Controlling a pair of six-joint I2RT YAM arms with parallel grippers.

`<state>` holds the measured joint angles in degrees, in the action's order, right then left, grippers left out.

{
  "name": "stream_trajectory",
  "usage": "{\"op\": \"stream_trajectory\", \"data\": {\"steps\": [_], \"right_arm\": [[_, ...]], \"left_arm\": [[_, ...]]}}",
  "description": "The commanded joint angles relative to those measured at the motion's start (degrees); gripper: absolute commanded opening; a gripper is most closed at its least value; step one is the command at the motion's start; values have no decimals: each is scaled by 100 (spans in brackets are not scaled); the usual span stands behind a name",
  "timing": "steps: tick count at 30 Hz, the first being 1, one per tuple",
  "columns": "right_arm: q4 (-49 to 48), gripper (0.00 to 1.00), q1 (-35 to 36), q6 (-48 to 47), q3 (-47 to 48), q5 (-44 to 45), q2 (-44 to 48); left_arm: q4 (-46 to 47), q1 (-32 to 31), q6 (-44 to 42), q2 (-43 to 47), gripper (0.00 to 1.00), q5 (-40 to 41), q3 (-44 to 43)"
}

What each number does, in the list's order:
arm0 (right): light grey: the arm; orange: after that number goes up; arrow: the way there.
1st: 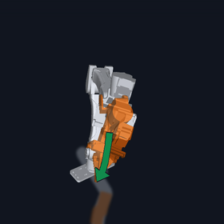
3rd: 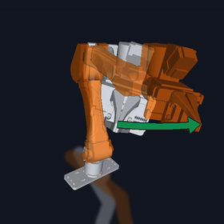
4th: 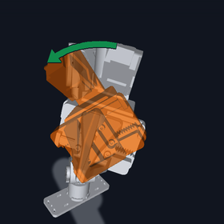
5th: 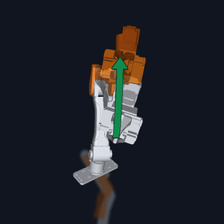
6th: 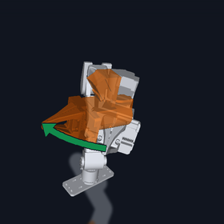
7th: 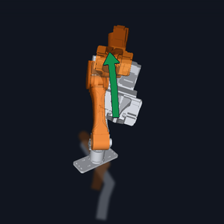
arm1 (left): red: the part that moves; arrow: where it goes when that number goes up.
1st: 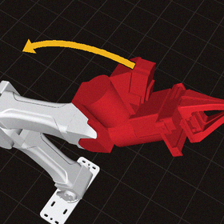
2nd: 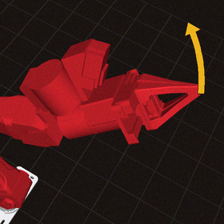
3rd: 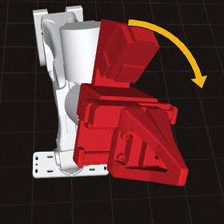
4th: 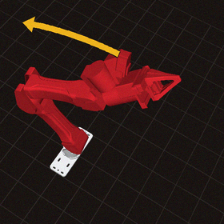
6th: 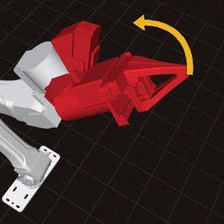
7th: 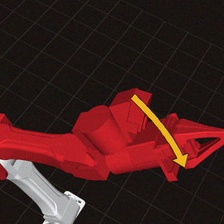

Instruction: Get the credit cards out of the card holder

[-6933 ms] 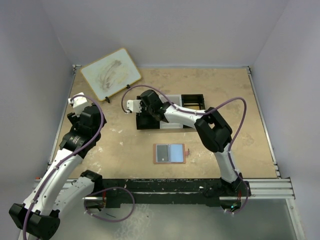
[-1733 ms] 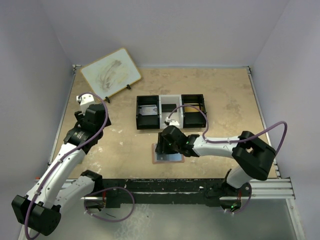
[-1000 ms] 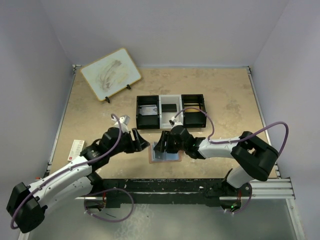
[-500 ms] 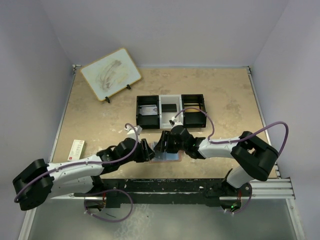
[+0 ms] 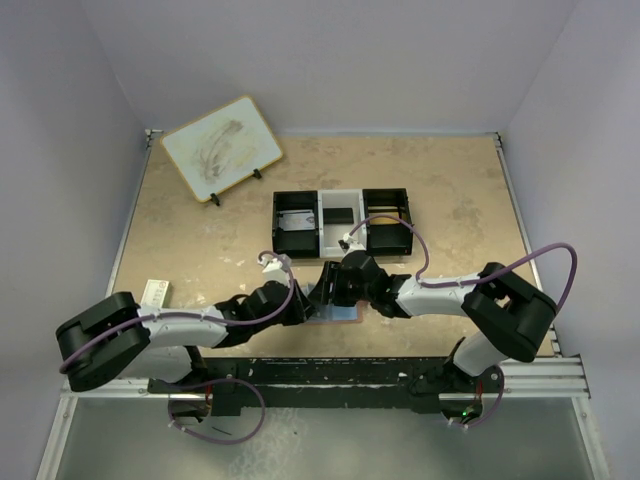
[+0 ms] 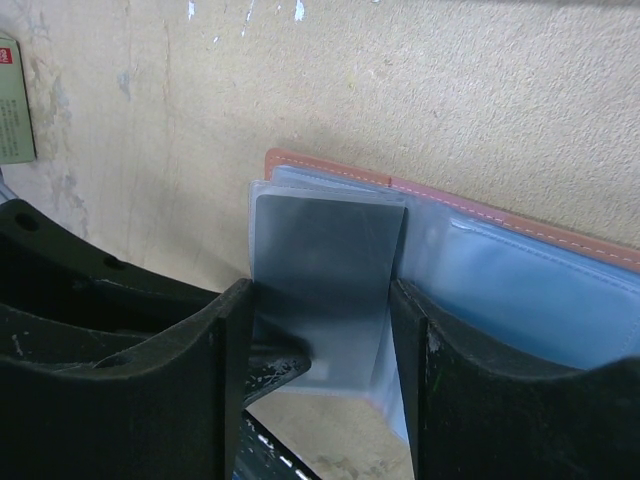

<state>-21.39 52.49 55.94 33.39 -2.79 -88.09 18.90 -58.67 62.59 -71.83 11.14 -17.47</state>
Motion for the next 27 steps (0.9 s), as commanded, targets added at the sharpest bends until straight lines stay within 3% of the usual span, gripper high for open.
{"op": "stream_trajectory", "data": {"steps": [1, 6, 14, 16, 22, 27], "right_arm": [[399, 56, 5, -100, -102, -86, 49], [614, 61, -10, -199, 39, -81, 289], [1685, 87, -28, -508, 595, 583, 890], [1996, 89, -33, -465, 651, 892, 1003], [2853, 91, -54, -207, 579, 1896, 1679], [3281, 92, -88, 65, 333, 2392, 2460]], "left_arm": [[547, -45, 6, -217, 21, 147, -199], [568, -82, -47, -317, 5, 162, -333], [118, -83, -212, -324, 0, 318, -609], [152, -83, -213, -352, 0, 254, -636], [207, -152, -365, -607, 29, -137, -942], [35, -407, -539, -1034, 37, -205, -1431]]}}
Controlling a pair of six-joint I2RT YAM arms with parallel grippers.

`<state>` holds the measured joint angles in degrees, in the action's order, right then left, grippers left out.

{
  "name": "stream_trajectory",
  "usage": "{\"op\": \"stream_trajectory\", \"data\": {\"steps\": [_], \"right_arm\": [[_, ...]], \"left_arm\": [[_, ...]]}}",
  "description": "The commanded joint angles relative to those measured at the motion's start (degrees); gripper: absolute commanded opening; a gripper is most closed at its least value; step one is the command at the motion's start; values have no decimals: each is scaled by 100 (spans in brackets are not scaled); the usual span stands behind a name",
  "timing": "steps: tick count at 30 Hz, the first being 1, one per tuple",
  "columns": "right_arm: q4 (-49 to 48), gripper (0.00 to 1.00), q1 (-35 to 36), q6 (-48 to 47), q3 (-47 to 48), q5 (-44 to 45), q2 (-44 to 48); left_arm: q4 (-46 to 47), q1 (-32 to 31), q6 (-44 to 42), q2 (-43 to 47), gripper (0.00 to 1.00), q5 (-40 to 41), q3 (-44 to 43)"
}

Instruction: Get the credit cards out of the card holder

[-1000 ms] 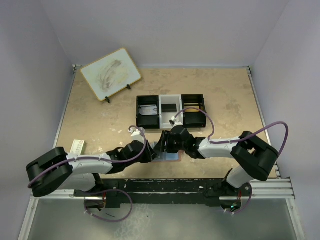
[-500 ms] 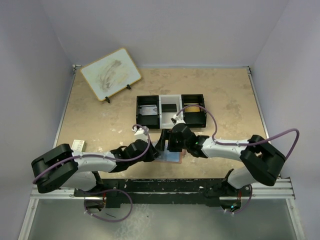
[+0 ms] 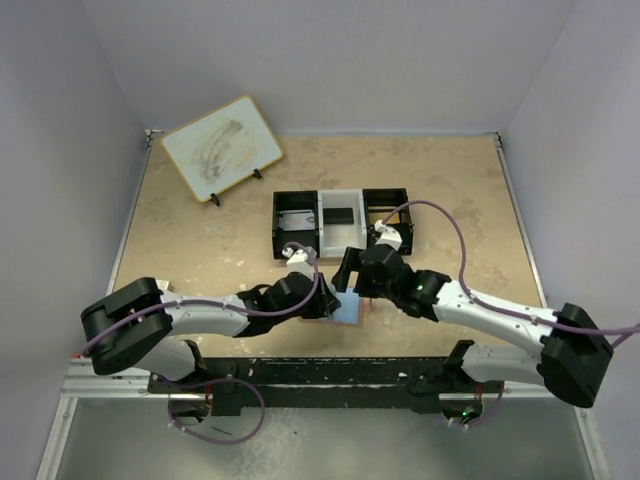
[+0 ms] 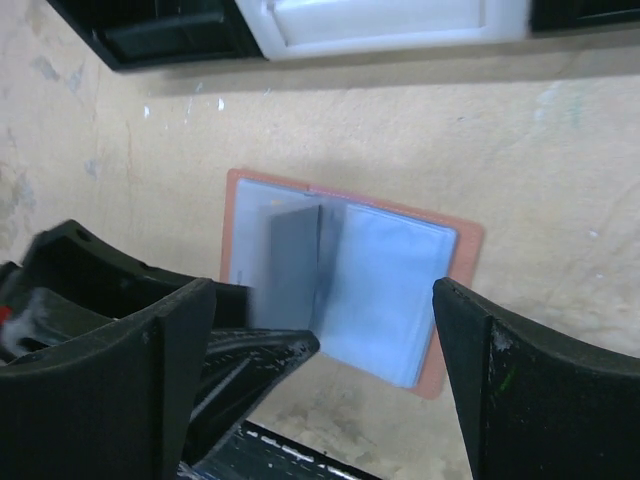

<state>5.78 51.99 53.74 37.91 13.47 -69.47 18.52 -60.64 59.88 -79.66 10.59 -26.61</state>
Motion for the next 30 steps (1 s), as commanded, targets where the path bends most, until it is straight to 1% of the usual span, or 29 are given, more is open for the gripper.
{"op": "stream_trajectory", "data": {"steps": [1, 6, 10, 14, 17, 20, 22, 24, 25, 27, 30], "right_arm": [[619, 92, -39, 346, -182, 840, 748], [882, 93, -70, 670, -495, 1127, 1542], [730, 94, -75, 745, -756, 1015, 1966], [248, 93, -75, 647, -951, 701, 2134], [-169, 91, -77, 572, -1056, 430, 2096], [-630, 83, -75, 496, -1143, 91, 1943], [-852, 76, -76, 504, -1175, -70, 1790], [-1056, 70, -75, 495, -1180, -206, 1557], [-1084, 68, -79, 516, -1174, -225, 1448], [-1096, 60, -75, 574, -1151, -244, 1212], [-1032, 52, -75, 609, -1083, -256, 888]], "left_arm": [[12, -279, -295, -339, 38, -102, -621], [-459, -682, -388, -767, 40, 324, -1204], [-578, -869, -377, -882, 42, 581, -1325], [-703, -917, -379, -683, 43, 723, -1321], [-928, -949, -418, -314, 43, 969, -1278], [-1261, -956, -406, 166, 43, 1375, -1126], [-1488, -951, -335, 479, 43, 1663, -969], [-1591, -945, -272, 727, 46, 1845, -780], [-1577, -937, -253, 789, 48, 1853, -723], [-1584, -922, -242, 785, 49, 1804, -688], [-1533, -882, -153, 670, 49, 1756, -675]]}}
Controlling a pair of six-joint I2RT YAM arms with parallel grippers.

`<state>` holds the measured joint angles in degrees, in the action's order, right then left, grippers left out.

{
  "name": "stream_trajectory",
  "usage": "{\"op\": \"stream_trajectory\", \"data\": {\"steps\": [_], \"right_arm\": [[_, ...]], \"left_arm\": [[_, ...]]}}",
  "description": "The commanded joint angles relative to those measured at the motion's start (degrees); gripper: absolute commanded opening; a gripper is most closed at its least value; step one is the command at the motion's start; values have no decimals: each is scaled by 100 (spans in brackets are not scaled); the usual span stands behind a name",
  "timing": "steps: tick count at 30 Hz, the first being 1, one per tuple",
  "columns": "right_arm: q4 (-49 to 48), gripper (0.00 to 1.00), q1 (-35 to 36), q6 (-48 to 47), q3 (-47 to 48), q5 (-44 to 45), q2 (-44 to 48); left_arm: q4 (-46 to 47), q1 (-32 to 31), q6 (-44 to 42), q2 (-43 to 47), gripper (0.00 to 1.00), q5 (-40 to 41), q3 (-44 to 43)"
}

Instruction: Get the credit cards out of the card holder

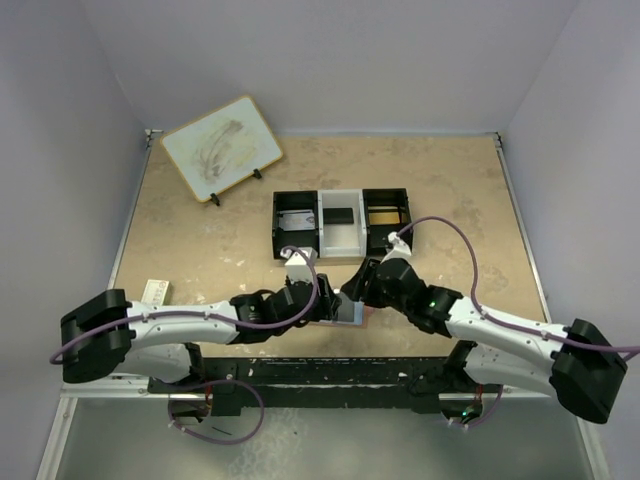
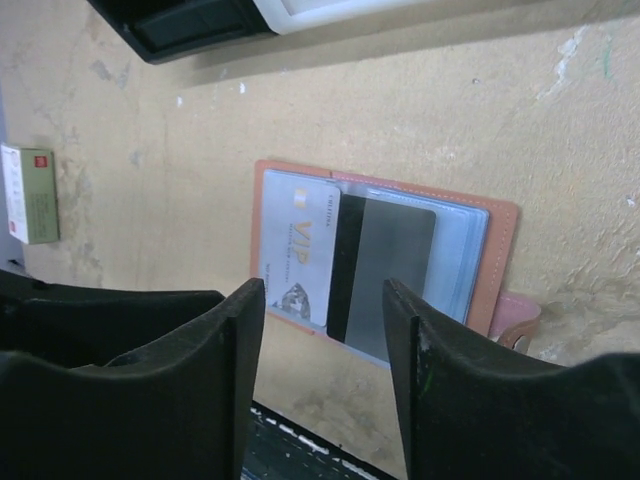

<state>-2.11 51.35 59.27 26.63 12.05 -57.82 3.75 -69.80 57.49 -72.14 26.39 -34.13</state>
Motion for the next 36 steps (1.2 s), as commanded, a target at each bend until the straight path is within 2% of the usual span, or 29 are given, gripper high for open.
{"op": "stream_trajectory", "data": {"steps": [1, 7, 13, 19, 25, 30, 36], "right_arm": [[-216, 49, -13, 64, 65, -134, -363], [-392, 35, -12, 32, -61, -396, -673], [-530, 24, -19, 59, -256, -509, -861], [-524, 22, -16, 69, -299, -443, -1150], [-291, 20, -14, 261, -335, -197, -1386], [-387, 20, -12, 410, -527, -193, -1312], [-542, 20, -13, 572, -762, -237, -1235]], "left_arm": [[23, 82, 113, -116, 49, 95, 109], [1243, 684, 250, -350, 50, -941, 586], [2010, 898, 266, -824, 50, -1546, 628], [2396, 955, 413, -1188, 49, -1742, 651], [2407, 969, 426, -1454, 48, -1742, 659], [2874, 1030, 613, -1590, 48, -1766, 1055], [3791, 1039, 885, -2124, 37, -2161, 1192]]}}
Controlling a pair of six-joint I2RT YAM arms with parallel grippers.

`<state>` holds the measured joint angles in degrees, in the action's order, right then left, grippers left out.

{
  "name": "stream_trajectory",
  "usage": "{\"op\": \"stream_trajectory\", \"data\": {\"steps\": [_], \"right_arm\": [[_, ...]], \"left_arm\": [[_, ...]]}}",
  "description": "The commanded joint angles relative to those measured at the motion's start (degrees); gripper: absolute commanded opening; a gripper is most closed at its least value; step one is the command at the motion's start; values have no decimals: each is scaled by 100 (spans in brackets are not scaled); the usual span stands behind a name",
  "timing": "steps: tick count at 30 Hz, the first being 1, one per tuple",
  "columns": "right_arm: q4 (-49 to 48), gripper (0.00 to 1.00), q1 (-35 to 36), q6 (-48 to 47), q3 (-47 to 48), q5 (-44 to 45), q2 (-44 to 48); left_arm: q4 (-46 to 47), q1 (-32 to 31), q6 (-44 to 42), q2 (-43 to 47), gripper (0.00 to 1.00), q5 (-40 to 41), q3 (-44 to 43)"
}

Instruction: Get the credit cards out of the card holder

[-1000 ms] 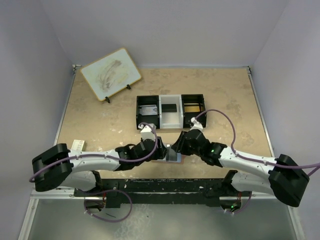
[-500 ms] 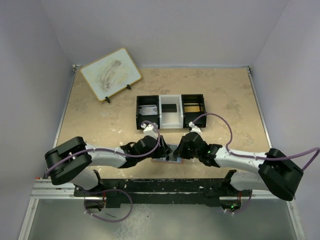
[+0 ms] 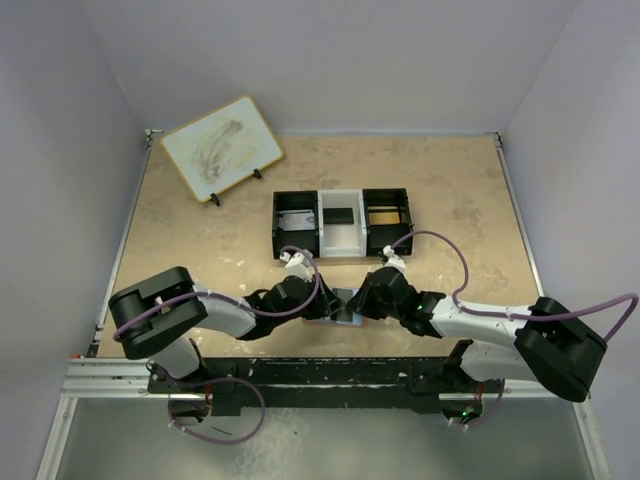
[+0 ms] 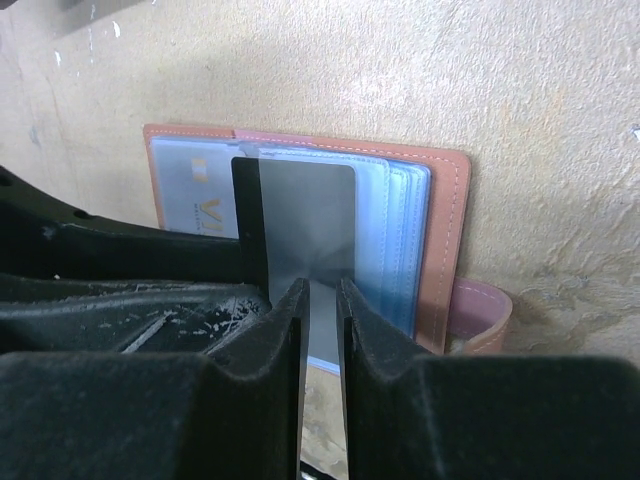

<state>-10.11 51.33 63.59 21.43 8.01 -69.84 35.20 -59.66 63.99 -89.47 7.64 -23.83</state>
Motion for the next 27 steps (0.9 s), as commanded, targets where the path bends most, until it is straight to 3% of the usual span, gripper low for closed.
{"op": "stream_trajectory", "data": {"steps": [1, 11, 18, 23, 27], "right_arm": [[266, 20, -9, 147, -244, 166, -37], [241, 20, -12, 210, -302, 148, -64], [242, 21, -16, 225, -298, 148, -86], [248, 21, -11, 219, -280, 140, -125], [420, 24, -12, 277, -241, 222, -73]], "left_arm": [[825, 17, 325, -473, 36, -303, 212], [1118, 23, 776, -201, 12, 328, 634], [1743, 16, 597, -437, 1, -314, 547], [1840, 16, 589, -603, 0, -431, 494], [1095, 18, 531, -318, 0, -44, 471]]}}
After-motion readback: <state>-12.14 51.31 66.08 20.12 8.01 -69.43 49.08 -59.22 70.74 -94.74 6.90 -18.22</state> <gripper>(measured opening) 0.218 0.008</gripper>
